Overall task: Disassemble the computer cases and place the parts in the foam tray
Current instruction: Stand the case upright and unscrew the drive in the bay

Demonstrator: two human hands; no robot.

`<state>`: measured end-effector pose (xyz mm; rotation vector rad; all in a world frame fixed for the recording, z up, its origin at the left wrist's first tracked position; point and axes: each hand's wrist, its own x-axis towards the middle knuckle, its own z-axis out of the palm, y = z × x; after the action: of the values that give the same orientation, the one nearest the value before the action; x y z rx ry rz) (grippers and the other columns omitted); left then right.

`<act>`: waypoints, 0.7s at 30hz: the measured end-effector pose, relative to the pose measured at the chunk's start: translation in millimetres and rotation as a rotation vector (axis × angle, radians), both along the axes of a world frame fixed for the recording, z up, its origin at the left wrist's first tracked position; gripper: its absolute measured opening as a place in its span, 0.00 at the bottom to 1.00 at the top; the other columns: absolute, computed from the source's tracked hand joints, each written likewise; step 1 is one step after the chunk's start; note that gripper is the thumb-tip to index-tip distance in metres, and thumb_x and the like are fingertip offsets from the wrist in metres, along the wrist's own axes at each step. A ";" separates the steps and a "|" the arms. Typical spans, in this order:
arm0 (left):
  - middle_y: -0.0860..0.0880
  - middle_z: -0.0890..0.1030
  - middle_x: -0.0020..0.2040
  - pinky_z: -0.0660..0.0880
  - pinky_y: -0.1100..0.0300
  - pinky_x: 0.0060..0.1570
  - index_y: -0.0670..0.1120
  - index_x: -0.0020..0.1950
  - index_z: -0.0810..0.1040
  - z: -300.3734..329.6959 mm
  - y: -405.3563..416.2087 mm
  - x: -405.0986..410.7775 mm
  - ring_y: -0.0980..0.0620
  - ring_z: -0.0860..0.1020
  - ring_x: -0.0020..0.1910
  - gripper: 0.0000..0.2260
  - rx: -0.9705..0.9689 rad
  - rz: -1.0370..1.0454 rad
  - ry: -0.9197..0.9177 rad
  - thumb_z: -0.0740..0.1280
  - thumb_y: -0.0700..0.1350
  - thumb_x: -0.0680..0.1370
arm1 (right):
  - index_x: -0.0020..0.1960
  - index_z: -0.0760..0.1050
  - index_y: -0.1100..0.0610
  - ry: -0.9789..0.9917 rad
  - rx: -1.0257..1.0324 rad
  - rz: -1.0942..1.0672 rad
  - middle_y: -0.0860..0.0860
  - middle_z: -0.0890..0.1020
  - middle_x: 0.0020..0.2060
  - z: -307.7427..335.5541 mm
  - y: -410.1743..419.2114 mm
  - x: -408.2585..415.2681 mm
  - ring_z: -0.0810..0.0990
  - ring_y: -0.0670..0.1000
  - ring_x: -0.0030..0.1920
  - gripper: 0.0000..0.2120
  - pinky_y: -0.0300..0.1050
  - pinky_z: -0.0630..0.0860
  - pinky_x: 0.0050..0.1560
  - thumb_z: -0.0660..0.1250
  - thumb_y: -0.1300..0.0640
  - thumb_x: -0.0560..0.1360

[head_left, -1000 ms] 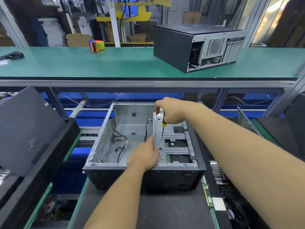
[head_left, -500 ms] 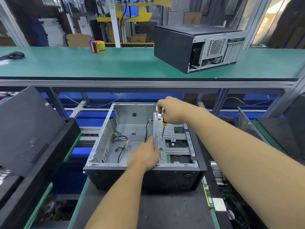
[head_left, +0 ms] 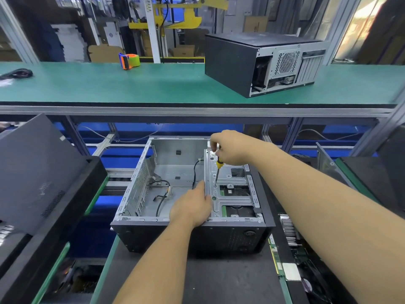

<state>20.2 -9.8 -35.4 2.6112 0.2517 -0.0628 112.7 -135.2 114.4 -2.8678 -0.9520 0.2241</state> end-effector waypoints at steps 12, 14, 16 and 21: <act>0.47 0.82 0.56 0.70 0.52 0.44 0.52 0.68 0.67 -1.7 0.5 0.4 0.46 0.75 0.45 0.15 0.004 0.001 0.007 0.53 0.52 0.83 | 0.42 0.69 0.57 -0.059 -0.072 -0.126 0.55 0.78 0.42 -1.9 3.9 1.5 0.74 0.55 0.38 0.13 0.48 0.72 0.39 0.57 0.53 0.83; 0.48 0.82 0.55 0.71 0.52 0.43 0.53 0.68 0.68 -1.9 0.2 0.6 0.46 0.76 0.45 0.14 0.002 0.000 0.005 0.54 0.52 0.83 | 0.49 0.72 0.57 -0.040 -0.035 -0.088 0.55 0.79 0.47 -2.7 2.1 2.8 0.77 0.57 0.45 0.06 0.51 0.75 0.44 0.59 0.57 0.81; 0.48 0.82 0.55 0.71 0.52 0.44 0.53 0.67 0.68 -2.0 0.4 0.8 0.46 0.75 0.46 0.14 0.000 0.003 0.002 0.54 0.52 0.83 | 0.53 0.73 0.56 0.003 0.011 -0.043 0.53 0.77 0.48 0.4 1.2 1.5 0.76 0.56 0.49 0.04 0.50 0.74 0.47 0.61 0.61 0.79; 0.48 0.82 0.56 0.70 0.52 0.44 0.52 0.68 0.68 -3.9 0.7 1.4 0.46 0.75 0.45 0.14 0.003 0.005 -0.007 0.54 0.52 0.83 | 0.58 0.69 0.53 0.097 0.012 -0.054 0.49 0.67 0.45 2.3 3.0 -2.2 0.74 0.52 0.41 0.10 0.49 0.71 0.43 0.66 0.57 0.78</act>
<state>21.6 -9.1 -39.3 2.6134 0.2556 -0.0515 110.5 -132.2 116.6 -2.8382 -0.8543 0.3482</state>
